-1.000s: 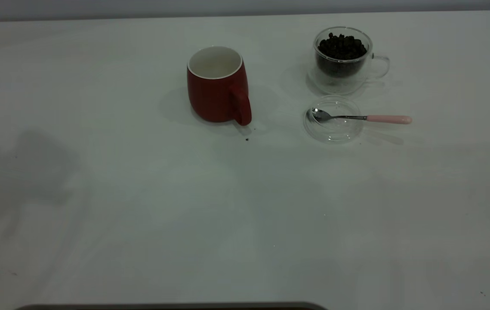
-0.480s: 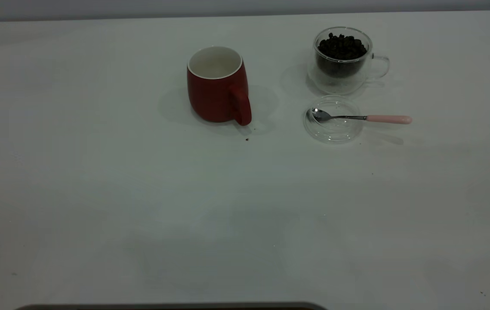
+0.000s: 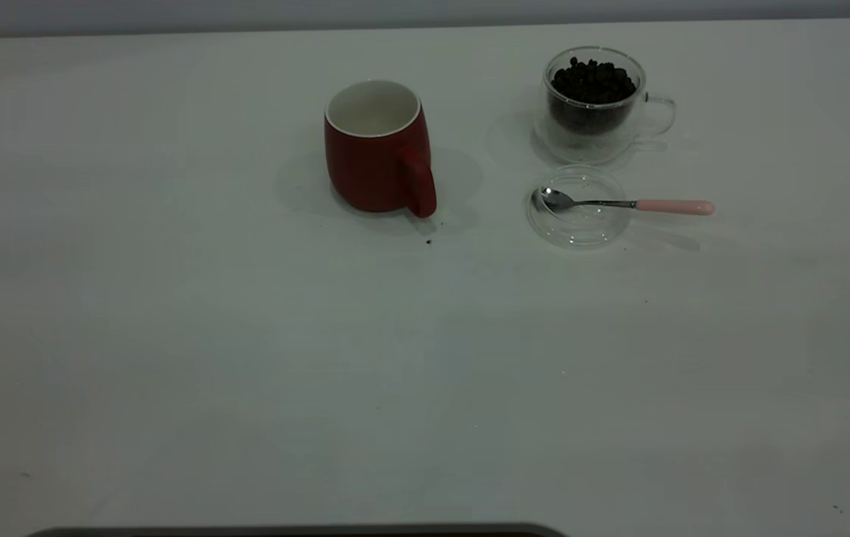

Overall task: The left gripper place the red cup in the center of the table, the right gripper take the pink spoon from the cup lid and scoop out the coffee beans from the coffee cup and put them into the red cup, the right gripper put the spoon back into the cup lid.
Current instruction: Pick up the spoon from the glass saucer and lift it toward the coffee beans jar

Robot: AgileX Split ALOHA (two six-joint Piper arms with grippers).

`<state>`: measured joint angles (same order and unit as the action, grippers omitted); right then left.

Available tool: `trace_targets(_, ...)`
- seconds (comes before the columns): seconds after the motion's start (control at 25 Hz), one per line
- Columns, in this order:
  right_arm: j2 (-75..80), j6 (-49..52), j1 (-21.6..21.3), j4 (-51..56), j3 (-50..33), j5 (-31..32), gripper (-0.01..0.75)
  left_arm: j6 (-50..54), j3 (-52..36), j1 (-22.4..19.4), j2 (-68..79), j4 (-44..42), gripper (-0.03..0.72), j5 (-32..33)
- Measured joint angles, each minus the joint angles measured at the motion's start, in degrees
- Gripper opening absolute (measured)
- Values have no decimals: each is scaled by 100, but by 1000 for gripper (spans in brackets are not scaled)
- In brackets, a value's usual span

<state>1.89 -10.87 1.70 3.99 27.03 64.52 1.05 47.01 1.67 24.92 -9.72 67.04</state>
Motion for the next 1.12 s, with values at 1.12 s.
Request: trace_targets(1.12, 0, 0, 0, 0, 0, 0, 508, -872, -1903, 195, -2330, 1541, 586, -169)
